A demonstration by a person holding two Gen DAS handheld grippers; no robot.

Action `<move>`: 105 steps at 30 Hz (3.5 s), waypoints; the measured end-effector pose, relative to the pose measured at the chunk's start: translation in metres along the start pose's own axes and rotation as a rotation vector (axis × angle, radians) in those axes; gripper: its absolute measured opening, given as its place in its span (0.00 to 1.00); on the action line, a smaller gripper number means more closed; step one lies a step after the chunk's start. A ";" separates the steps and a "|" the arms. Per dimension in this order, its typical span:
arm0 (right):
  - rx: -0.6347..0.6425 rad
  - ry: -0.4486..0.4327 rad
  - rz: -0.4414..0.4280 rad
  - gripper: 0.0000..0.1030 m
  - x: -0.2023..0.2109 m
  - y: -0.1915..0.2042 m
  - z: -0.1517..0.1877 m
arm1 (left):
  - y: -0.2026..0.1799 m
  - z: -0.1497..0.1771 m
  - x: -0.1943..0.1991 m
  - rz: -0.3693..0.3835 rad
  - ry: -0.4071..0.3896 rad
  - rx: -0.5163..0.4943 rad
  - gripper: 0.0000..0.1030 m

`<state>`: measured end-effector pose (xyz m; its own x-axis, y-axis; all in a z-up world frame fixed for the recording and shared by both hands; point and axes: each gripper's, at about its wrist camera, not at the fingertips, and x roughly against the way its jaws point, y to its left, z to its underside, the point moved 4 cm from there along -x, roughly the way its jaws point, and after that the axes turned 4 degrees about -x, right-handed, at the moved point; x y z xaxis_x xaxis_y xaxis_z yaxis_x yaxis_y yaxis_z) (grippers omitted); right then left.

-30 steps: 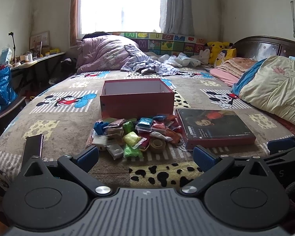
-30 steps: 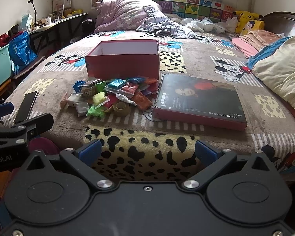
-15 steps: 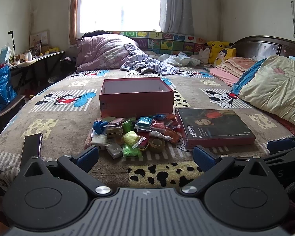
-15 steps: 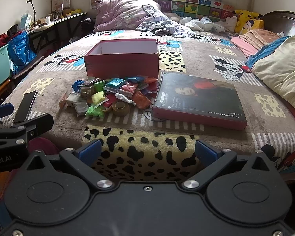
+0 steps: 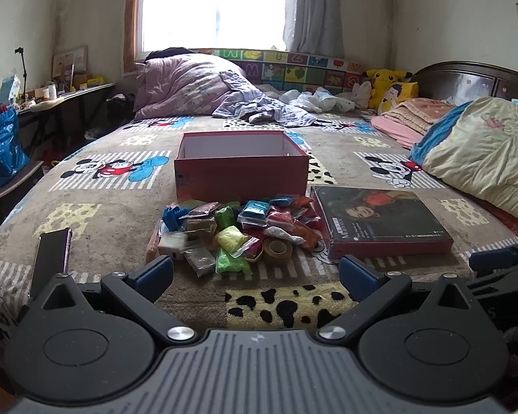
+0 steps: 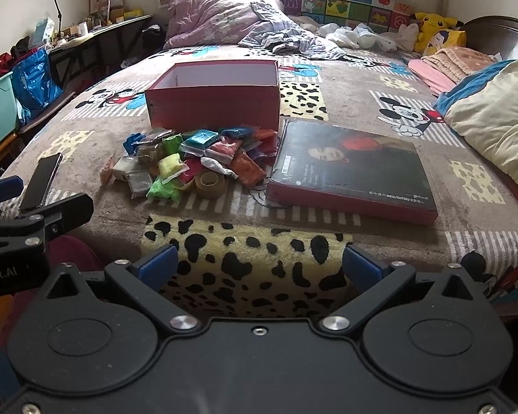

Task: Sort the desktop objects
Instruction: 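Move the left tool toward the clay bag pile while the right tool approaches it too, then grasp the small orange clay bag with left while right grasps the clear white bag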

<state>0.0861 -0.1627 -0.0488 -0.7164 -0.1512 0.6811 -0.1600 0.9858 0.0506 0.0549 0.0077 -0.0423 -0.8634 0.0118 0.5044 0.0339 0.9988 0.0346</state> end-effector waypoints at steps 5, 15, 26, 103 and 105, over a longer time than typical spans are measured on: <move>0.000 0.027 -0.036 0.99 -0.014 0.000 0.001 | 0.005 0.002 -0.017 -0.021 0.020 -0.017 1.00; -0.046 0.050 -0.114 0.99 -0.055 -0.012 0.001 | 0.028 0.011 -0.070 -0.027 0.093 0.012 1.00; 0.037 -0.016 -0.169 0.99 -0.097 -0.007 -0.007 | 0.060 0.020 -0.125 -0.077 0.152 0.065 1.00; 0.320 -0.186 -0.354 0.20 -0.224 0.028 -0.052 | 0.154 0.024 -0.215 -0.202 0.123 0.225 0.15; 0.315 -0.181 -0.349 0.19 -0.224 0.025 -0.052 | 0.151 0.021 -0.208 -0.206 0.114 0.216 0.14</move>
<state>0.2782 -0.1007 -0.1617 -0.6854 -0.5055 0.5241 -0.5883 0.8086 0.0107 0.2293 0.1568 -0.1601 -0.7788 -0.1853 0.5993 -0.2543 0.9666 -0.0316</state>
